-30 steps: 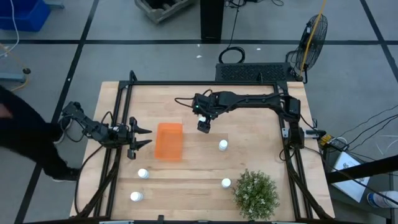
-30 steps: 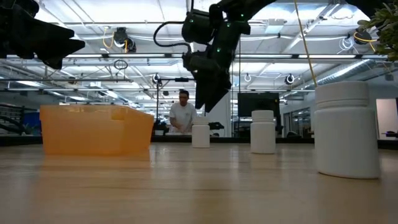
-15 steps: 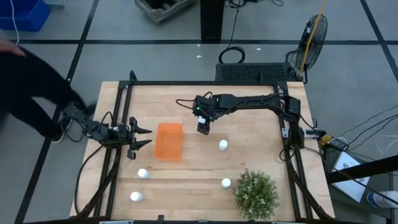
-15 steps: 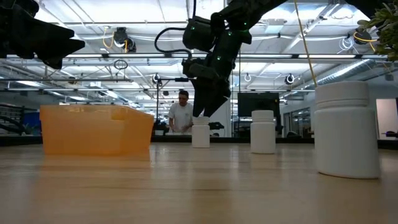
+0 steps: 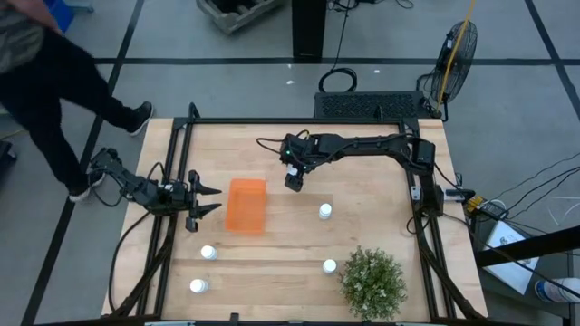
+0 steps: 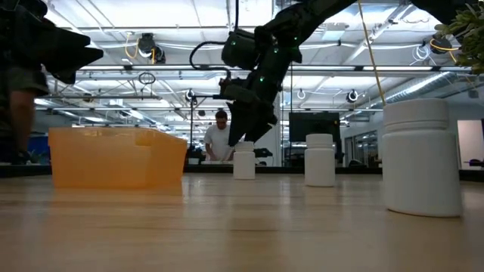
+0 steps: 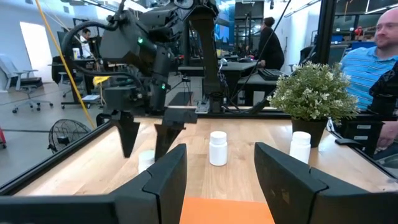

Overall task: Pick and place pill bottles into a basket
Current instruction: Put the white medicine bottle into the orange bin

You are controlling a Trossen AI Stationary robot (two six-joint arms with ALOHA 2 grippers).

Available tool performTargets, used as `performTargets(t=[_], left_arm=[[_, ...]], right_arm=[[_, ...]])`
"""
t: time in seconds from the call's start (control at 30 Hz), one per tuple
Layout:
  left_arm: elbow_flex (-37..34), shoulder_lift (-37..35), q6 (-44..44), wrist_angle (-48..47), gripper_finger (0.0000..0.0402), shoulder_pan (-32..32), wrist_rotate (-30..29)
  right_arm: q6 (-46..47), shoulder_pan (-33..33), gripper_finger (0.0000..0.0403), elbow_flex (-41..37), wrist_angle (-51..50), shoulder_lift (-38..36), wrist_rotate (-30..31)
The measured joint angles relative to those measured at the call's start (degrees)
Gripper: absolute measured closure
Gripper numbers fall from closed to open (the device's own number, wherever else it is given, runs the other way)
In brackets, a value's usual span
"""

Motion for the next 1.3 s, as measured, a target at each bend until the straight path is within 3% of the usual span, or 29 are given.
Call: performTargets(t=[0.67, 0.8, 0.93, 0.97, 1.3], left_arm=[[0.0, 0.01, -0.17, 0.0, 0.0211, 0.0, 0.02], [0.0, 0.01, -0.17, 0.0, 0.0211, 0.0, 0.02], [0.0, 0.01, -0.17, 0.0, 0.0211, -0.02, 0.02], [0.0, 0.01, -0.17, 0.0, 0.021, 0.0, 0.02], [0.0, 0.01, -0.17, 0.0, 0.021, -0.01, 0.02]], right_arm=[[-0.57, -0.02, 0.0072, -0.11, -1.56, 1.65, -1.17], [-1.43, -0.02, 0.0126, -0.11, -1.46, 1.65, -1.19], [-2.82, -0.02, 0.0242, -0.11, -0.31, 1.65, -1.21], [-3.27, -0.02, 0.0256, -0.09, 0.16, 1.65, -1.21], [-6.0, 1.86, 0.0256, -0.11, 3.37, 0.45, -1.27]])
